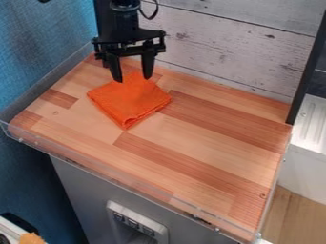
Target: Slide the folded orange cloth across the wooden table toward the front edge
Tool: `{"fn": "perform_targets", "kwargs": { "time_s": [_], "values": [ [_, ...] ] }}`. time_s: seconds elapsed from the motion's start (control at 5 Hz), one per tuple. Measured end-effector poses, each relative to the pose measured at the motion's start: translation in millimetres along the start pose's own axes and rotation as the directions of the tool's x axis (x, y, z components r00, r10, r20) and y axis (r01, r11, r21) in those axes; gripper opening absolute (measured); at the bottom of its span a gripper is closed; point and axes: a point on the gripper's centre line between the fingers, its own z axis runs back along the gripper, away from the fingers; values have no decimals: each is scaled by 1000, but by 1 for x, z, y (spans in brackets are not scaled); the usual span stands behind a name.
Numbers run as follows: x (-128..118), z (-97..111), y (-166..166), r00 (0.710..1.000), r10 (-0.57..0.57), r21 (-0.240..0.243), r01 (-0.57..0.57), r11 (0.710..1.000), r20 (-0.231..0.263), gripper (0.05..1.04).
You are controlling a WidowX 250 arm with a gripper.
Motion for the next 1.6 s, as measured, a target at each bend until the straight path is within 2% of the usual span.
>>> {"fn": "perform_targets", "kwargs": {
  "time_s": [0.2,0.4,0.6,1.0,1.4,1.6],
  "values": [
    [2,-15,6,999,43,20,-43,999,-23,345],
    [1,-26,9,997,60,41,-58,997,-48,141],
    [0,-37,10,995,64,55,-60,997,-73,65],
    [12,-54,16,992,60,35,-57,998,-109,62],
    [3,-58,13,988,-121,-41,117,992,-100,62],
    [-11,-58,14,969,-236,-81,230,970,-73,62]
  ]
}}
